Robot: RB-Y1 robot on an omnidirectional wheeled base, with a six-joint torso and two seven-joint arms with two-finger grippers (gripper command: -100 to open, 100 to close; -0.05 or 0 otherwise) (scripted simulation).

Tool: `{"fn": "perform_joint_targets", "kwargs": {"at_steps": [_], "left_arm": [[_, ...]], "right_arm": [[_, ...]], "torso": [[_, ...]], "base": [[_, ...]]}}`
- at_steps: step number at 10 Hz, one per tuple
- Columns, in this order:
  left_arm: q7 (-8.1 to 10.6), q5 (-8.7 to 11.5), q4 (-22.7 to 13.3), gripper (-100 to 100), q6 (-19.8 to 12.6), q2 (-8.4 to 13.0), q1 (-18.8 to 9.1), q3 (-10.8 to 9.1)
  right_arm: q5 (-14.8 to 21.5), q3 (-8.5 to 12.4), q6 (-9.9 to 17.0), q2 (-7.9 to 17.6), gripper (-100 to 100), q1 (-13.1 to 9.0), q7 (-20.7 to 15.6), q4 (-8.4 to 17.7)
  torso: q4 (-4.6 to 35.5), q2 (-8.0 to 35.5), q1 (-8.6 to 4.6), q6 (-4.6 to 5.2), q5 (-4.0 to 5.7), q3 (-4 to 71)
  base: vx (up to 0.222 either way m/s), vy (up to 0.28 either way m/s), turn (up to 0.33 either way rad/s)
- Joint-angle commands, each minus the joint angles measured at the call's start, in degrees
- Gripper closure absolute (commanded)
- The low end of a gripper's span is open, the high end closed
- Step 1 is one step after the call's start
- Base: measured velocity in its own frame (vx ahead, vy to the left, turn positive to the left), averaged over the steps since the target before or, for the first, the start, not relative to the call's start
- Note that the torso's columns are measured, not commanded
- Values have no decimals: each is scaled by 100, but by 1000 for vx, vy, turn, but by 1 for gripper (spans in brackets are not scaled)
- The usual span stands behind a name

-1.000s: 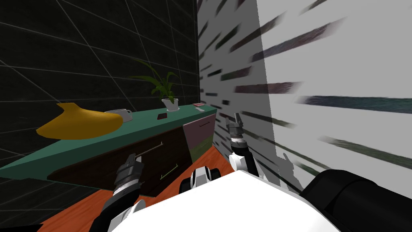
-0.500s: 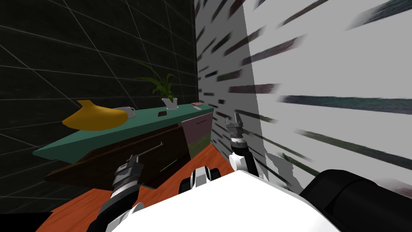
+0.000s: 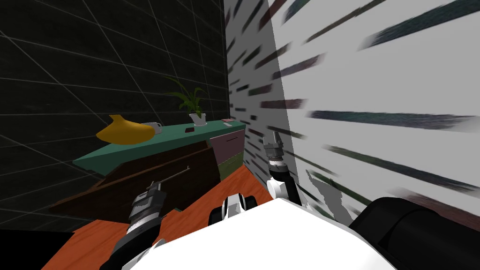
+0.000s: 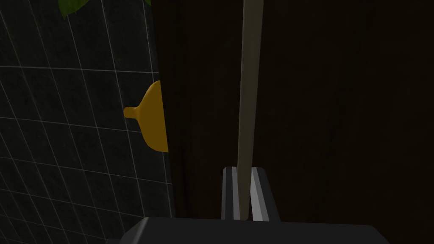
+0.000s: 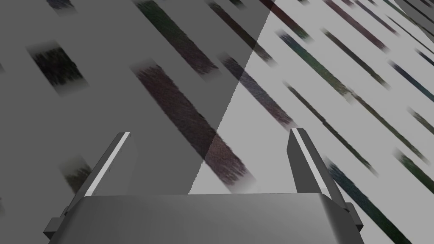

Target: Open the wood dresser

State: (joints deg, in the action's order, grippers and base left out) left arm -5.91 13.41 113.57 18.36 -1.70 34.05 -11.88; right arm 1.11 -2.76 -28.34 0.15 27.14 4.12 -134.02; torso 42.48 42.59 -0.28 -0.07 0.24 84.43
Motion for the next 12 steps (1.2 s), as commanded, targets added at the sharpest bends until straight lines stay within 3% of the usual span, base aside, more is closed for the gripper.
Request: {"fn": "perform_joint_targets", "kwargs": {"at_steps": [1, 9, 10, 11, 12], "left_arm": [[5, 59, 267, -100, -174, -22, 189, -4], [17, 292, 1501, -100, -805, -91, 868, -56], [19, 278, 1383, -100, -757, -79, 821, -53], [24, 282, 1392, 0, -776, -79, 835, -52], [23, 282, 1389, 0, -775, -79, 835, -53]], "right_arm": [[0, 1, 0, 1, 0, 1, 0, 0], [0, 1, 0, 1, 0, 2, 0, -1], [0, 1, 0, 1, 0, 2, 0, -1], [0, 1, 0, 1, 0, 2, 0, -1], [0, 1, 0, 1, 0, 2, 0, 0]], "torso": [[-3, -30, 19, 3, 0, 19], [-17, -28, 26, 9, -21, 13], [-14, -31, 27, 8, -16, 17], [-14, -29, 26, 10, -17, 15], [-17, -28, 26, 9, -21, 14]], "base": [[4, -6, -27], [29, 3, -16], [7, -2, 2], [0, 0, 0], [0, 0, 0]]}}
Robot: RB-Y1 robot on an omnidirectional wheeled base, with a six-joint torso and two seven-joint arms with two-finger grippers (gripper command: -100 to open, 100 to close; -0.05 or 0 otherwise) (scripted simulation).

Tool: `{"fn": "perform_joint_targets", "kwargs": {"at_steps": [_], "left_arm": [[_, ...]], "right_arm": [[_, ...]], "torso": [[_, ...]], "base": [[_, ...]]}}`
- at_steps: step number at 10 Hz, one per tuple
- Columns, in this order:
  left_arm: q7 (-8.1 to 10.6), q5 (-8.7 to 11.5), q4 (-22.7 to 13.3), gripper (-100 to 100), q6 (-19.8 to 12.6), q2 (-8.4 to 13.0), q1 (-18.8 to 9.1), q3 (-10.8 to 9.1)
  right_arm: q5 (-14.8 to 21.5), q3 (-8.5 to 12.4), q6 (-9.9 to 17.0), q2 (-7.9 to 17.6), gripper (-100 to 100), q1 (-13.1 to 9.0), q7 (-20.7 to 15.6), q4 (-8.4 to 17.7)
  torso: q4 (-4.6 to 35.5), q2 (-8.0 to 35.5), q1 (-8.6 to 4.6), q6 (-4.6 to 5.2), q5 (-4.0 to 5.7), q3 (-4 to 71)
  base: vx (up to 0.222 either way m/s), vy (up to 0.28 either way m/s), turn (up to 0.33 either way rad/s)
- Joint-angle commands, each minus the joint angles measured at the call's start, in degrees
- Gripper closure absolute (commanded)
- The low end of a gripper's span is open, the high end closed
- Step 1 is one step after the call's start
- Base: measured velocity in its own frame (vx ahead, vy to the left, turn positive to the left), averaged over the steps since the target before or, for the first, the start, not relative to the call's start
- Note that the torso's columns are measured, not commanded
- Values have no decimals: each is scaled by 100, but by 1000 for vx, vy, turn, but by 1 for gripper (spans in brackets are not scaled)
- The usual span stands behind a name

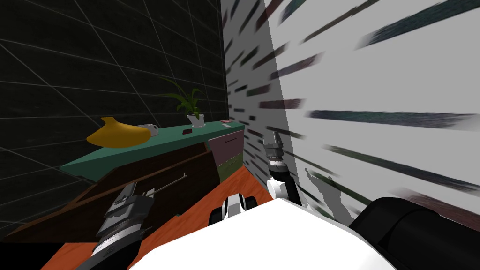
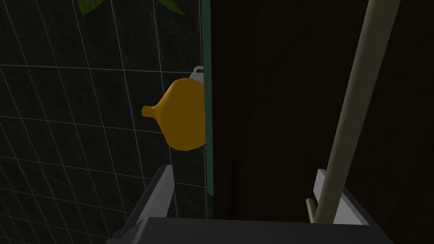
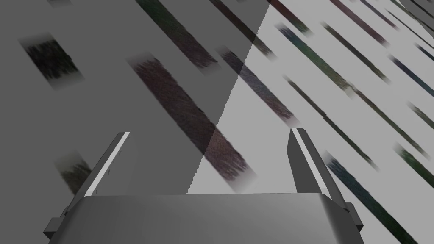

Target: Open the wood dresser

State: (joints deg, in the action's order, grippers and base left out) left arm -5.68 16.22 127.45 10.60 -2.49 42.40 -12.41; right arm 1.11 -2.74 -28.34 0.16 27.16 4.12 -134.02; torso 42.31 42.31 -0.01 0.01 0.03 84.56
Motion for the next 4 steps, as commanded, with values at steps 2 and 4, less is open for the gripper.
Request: {"fn": "perform_joint_targets", "kwargs": {"at_steps": [2, 4], "left_arm": [[0, 0, -2, 0, -2, 0, 1, 0], [0, 0, -3, 0, -3, 0, 1, 0]], "right_arm": [[0, 0, 0, 0, 0, 0, 0, 0], [0, 0, 0, 0, 0, 0, 0, 0]], "torso": [[-2, 0, 0, -1, -2, 0], [-2, -1, 0, -1, -2, 0]], "base": [[0, 0, 0], [0, 0, 0]]}}
